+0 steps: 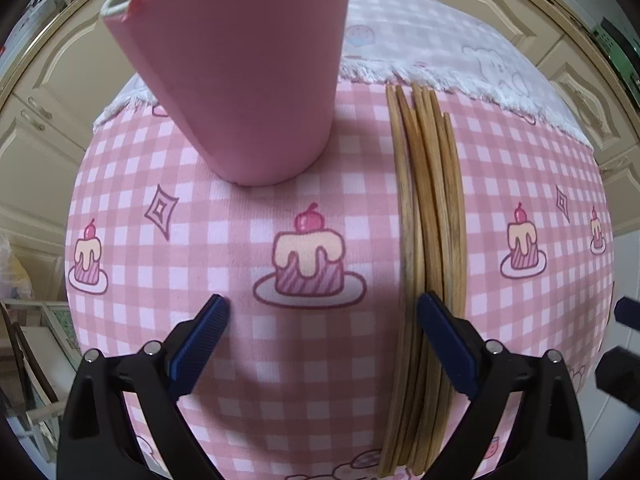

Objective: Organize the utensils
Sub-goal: 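Lower the left tool onto the remaining chopsticks while the right tool approaches them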

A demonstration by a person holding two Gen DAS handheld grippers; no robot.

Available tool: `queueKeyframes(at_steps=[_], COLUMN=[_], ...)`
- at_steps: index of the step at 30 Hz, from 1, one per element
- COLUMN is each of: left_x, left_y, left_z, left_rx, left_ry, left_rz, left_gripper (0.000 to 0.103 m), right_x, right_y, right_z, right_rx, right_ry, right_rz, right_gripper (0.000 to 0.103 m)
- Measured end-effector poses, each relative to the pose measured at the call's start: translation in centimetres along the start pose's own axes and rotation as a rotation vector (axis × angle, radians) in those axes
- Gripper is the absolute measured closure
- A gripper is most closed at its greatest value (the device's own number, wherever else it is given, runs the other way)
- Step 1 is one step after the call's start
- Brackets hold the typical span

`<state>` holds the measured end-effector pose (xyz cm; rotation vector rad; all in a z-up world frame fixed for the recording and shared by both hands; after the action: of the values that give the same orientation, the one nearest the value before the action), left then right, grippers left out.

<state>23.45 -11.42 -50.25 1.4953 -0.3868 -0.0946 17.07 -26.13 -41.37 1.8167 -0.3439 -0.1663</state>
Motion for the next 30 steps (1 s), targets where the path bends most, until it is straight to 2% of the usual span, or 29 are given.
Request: queueKeyframes(at_steps=[2, 4, 5, 10, 13, 21, 30], left_x=[0.5, 1.0, 0.9, 1.3, 1.3, 1.2, 1.0], left_y=[0.0, -0.1, 0.4, 0.5, 0.6, 0.3, -0.3], left_z=[0.0, -0.2, -1.4, -2.0, -3.0, -4.4, -7.1], left_rx=[-0.001, 0.015, 0.049, 0.031, 0.011, -0.036, -0.029], left_ry=[0.011, 0.008, -0.004, -0.002, 0.018, 0.0, -0.015], left_rz=[0.003, 0.014, 0.013, 0.015, 0.025, 0.039, 0.033], left_gripper=[0.012, 0.027, 0.035, 0.036, 0.038, 0.037, 0.037], right_x=[0.2, 0.5, 0.7, 1.8, 2.5, 3.2, 3.3], right_y=[-0.4, -0.9, -1.2, -4.2, -5.8, -7.3, -8.7], right_z=[-0.1, -0.4, -0.5, -2.1, -2.2, -3.5, -5.2], right_rx=[-0.008, -0.013, -0.016, -0.067, -0.102, -0.121, -0.266], right_ry=[0.008, 0.01, 0.012, 0.04, 0.033, 0.069, 0.168], right_rz=[-0.005, -0.009, -0.011, -0.016, -0.003, 0.029, 0.06], right_gripper=[0.01, 0.01, 0.01, 0.01, 0.014, 0.022, 0.022])
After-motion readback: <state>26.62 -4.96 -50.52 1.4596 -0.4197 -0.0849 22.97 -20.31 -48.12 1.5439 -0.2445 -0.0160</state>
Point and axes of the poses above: each gripper's, at about its wrist camera, not at the fingertips, and y roughly against the way its jaws point, z to its right, x to its top, the point moved 7 cm from there along -y, roughly the way its jaws point, and after that the axes turned 5 degrees about -y, right-handed, at the moved point
